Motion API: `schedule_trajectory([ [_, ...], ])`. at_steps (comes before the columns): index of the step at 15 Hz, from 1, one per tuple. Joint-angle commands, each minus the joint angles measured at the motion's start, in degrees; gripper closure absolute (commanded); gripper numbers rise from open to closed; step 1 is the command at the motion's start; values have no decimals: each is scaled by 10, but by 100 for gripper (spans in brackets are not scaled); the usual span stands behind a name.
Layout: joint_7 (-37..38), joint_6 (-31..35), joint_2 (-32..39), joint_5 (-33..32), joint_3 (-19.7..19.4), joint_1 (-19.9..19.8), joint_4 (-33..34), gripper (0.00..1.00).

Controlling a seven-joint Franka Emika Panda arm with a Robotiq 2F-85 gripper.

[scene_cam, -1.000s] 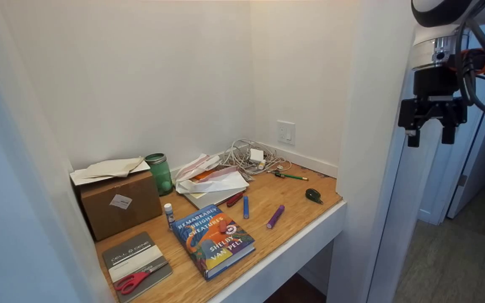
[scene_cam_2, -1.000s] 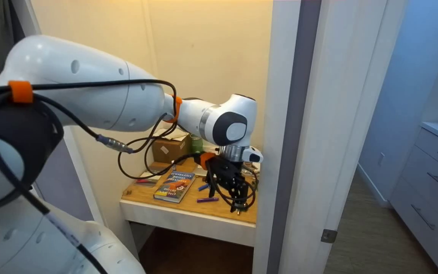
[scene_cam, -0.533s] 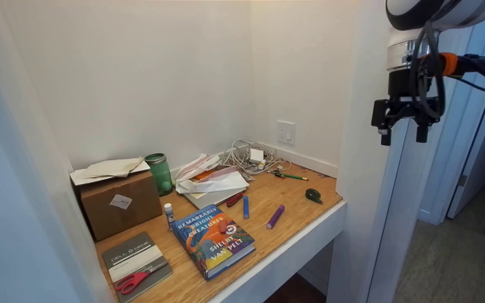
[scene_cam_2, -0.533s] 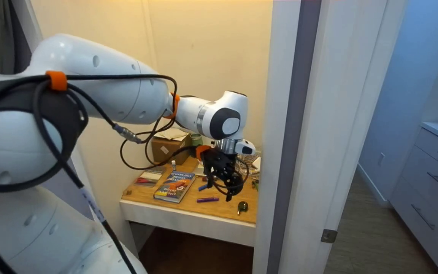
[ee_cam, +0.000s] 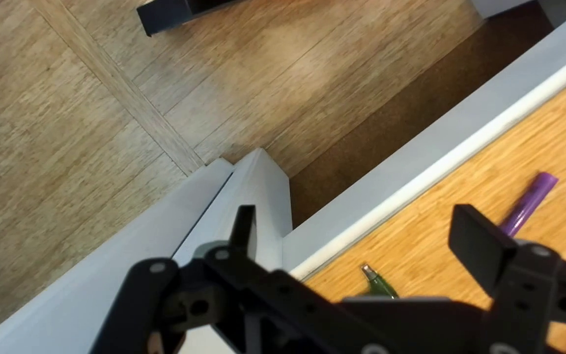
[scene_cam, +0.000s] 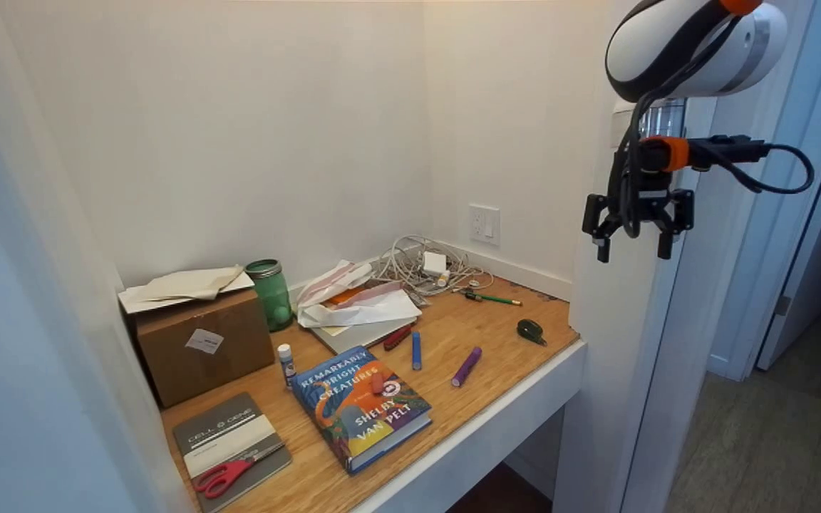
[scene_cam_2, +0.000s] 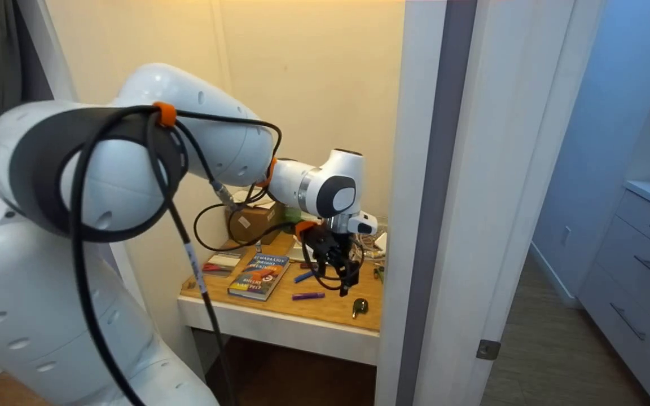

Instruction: Pick up the purple marker and place it standing upwards on the shelf

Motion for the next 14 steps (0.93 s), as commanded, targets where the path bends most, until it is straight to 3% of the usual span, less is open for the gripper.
schedule_trajectory([
  [1,31,35,66,13,4,2,44,0],
  [4,52,34,116,-1,5,6,88,0],
  [5,31,33,76,0,-2,4,48,0],
  [14,40,33,113,0,-2,9,81,0],
])
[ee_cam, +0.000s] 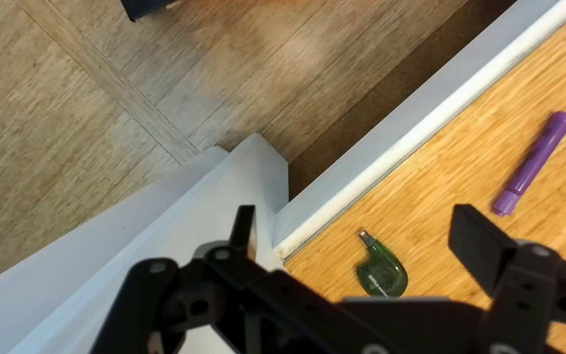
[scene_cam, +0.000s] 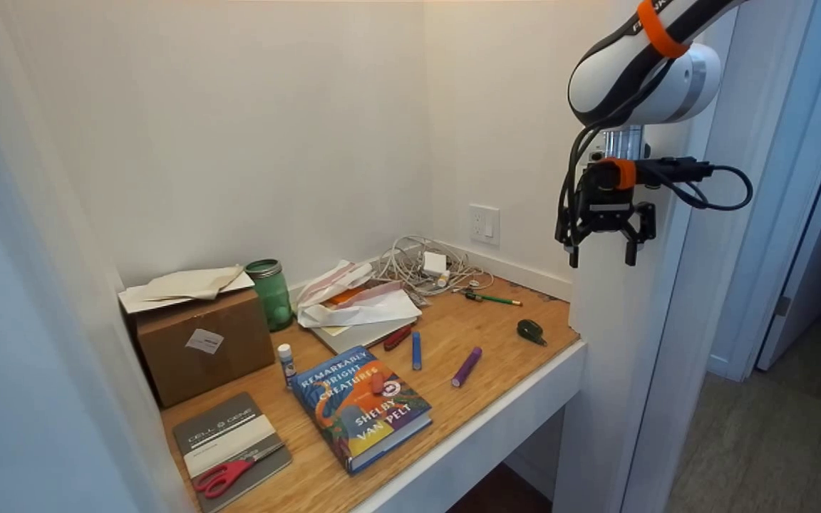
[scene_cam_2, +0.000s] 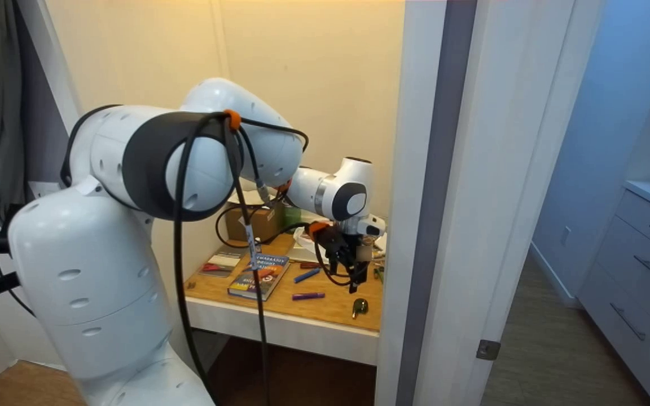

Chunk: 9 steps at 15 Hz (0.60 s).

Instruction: Pick up the purple marker and place it standing upwards on the shelf

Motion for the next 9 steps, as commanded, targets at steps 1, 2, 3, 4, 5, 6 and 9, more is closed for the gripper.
schedule_trajectory([
  [1,-1,11,7,9,-3,6,5,0],
  [2,2,18,11,14,-1,7,8,0],
  [3,6,28,17,19,1,9,12,0],
  [4,10,40,21,23,2,12,14,0],
  [5,11,61,29,30,5,16,16,0],
  [6,10,81,36,41,7,20,17,0],
  [9,3,143,75,104,12,27,29,0],
])
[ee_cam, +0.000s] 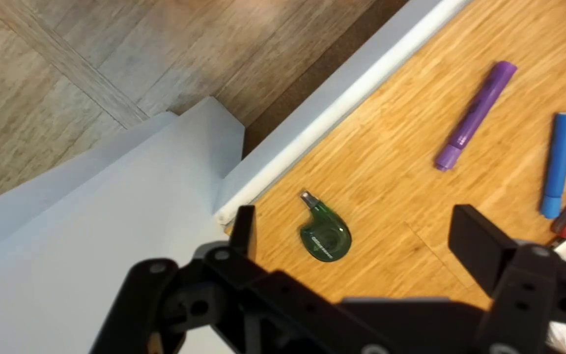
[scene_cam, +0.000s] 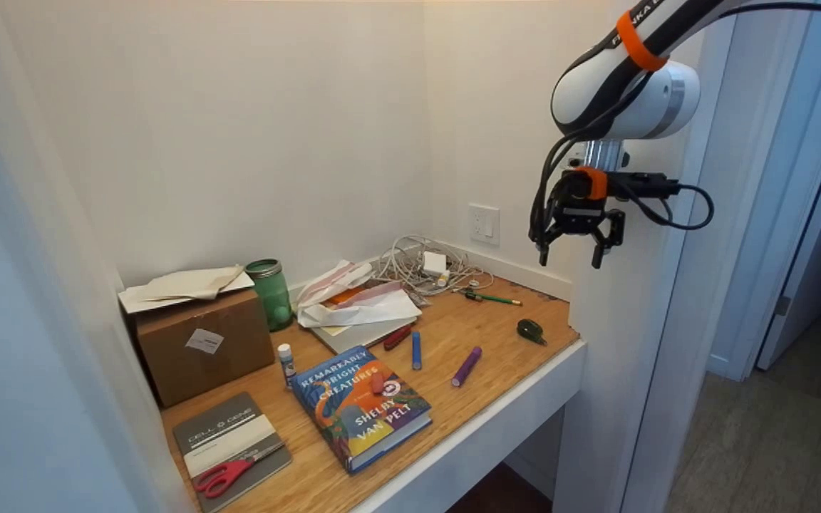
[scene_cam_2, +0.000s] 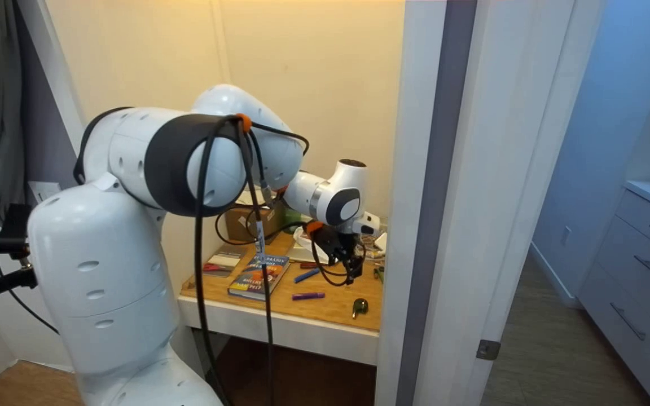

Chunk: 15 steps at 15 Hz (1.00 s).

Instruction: Pick up the purple marker and place it standing upwards on the shelf

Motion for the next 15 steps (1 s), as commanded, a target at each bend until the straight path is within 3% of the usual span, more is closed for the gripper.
schedule_trajectory([
  [1,-1,53,60,79,7,10,35,0],
  [9,46,0,200,160,8,10,150,0],
  [10,31,24,164,141,1,13,104,0],
  [15,37,12,197,147,1,13,138,0],
])
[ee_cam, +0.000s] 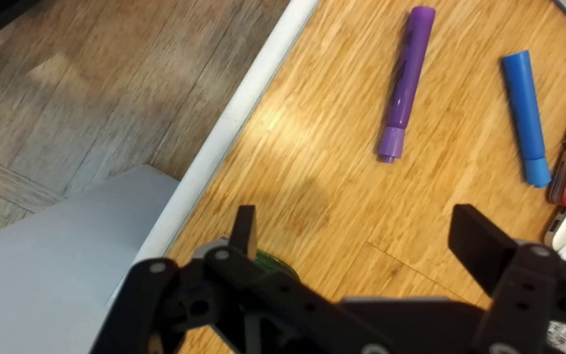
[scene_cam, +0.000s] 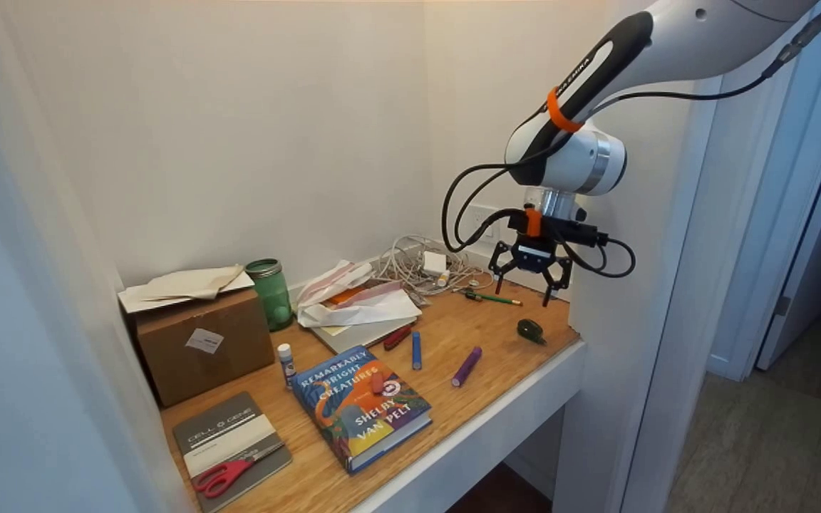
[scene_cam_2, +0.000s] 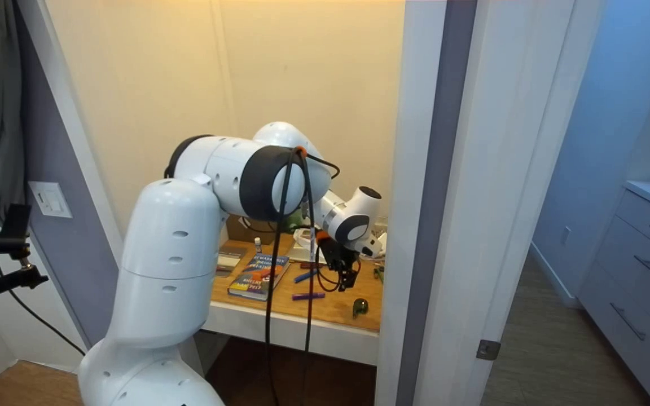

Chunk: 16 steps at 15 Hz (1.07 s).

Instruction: Pick up the purple marker and place it standing upwards on the shelf

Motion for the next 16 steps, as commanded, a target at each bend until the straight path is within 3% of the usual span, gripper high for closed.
schedule_trajectory([
  [1,-1,-3,0,3,-5,5,2,0],
  [11,-27,67,36,67,25,3,12,0],
  [16,-40,57,85,91,44,-1,48,0],
])
